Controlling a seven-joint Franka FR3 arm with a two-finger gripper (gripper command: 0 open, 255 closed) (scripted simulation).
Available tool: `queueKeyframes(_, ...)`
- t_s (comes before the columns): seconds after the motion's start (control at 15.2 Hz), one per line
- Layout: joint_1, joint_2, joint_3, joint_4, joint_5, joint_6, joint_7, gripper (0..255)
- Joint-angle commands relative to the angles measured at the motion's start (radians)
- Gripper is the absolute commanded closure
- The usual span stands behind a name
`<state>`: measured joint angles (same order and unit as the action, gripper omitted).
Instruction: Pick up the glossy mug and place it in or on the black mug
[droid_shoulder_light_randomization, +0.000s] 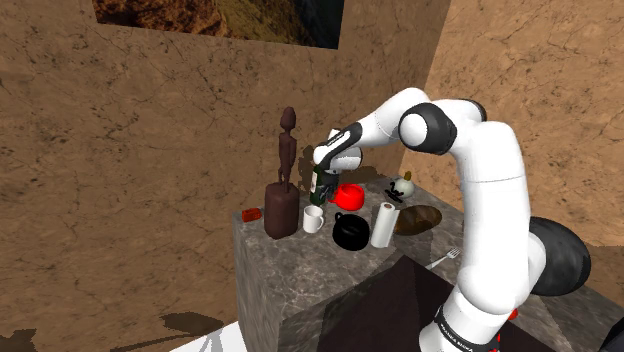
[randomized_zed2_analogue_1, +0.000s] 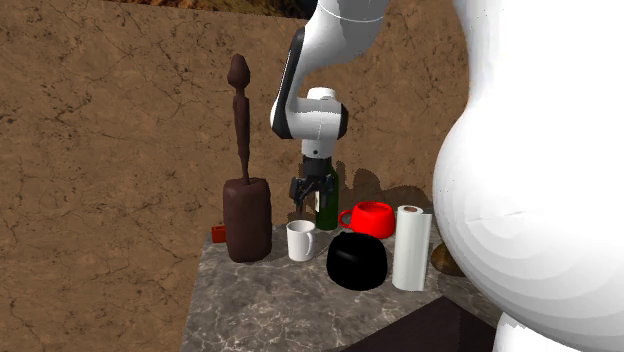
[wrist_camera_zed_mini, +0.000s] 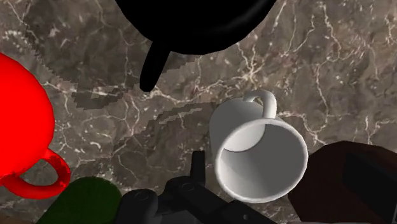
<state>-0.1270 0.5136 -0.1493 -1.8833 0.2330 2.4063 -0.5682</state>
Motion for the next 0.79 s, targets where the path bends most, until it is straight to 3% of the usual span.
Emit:
queueKeyframes(0.0,-0.011,0.081,0.005,0.079,0.005,-0.003,-0.008,0)
queueKeyframes(0.2,-0.032,0.203,0.012,0.204,0.008,-0.014,-0.021,0)
queueKeyframes(0.73,-0.038,0.284,0.025,0.23,0.021,0.042,-0.029,0)
